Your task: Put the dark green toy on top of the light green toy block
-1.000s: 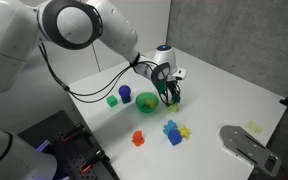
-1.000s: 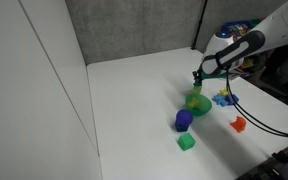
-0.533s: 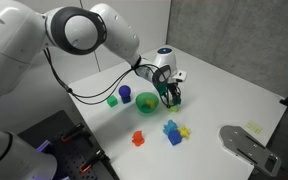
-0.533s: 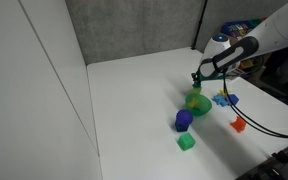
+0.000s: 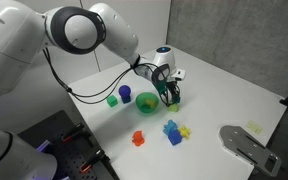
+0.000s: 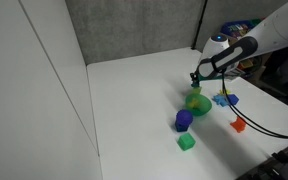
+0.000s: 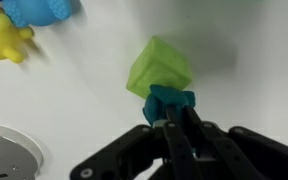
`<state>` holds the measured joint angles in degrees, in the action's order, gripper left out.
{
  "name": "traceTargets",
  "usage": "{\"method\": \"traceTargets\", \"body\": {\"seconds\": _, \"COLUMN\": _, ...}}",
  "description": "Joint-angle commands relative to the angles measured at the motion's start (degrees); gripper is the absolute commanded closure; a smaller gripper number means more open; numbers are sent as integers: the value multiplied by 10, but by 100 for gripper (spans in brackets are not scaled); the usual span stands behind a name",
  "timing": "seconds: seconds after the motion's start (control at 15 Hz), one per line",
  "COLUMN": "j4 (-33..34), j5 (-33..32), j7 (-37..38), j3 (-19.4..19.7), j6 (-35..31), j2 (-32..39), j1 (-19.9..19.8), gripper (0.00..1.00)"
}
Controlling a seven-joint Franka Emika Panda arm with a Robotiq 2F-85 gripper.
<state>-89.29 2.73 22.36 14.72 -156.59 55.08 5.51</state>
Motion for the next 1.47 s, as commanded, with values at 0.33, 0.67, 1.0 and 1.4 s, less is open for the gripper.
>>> {"method": "traceTargets", "body": {"seconds": 0.33, "j4": -23, "j5": -6, "j7": 26, "j3": 17, "j6": 4, "j2": -17, "j1": 18, "gripper": 95}}
{"method": "traceTargets", "body": {"seconds": 0.67, "j4": -33, "j5": -6, "j7": 28, "j3": 19, "j6": 4, "j2": -21, "j1": 21, "gripper": 95}}
{"method": "traceTargets", "body": {"seconds": 1.0, "j4": -40, "j5": -5, "j7": 29, "j3": 19, "j6": 4, "j2": -23, "j1": 23, "gripper": 95}}
{"method": "traceTargets", "body": {"seconds": 1.4, "j4": -68, "j5": -4, "j7": 23, "j3": 15, "j6": 7, "j2": -47, "j1": 24, "gripper": 46}}
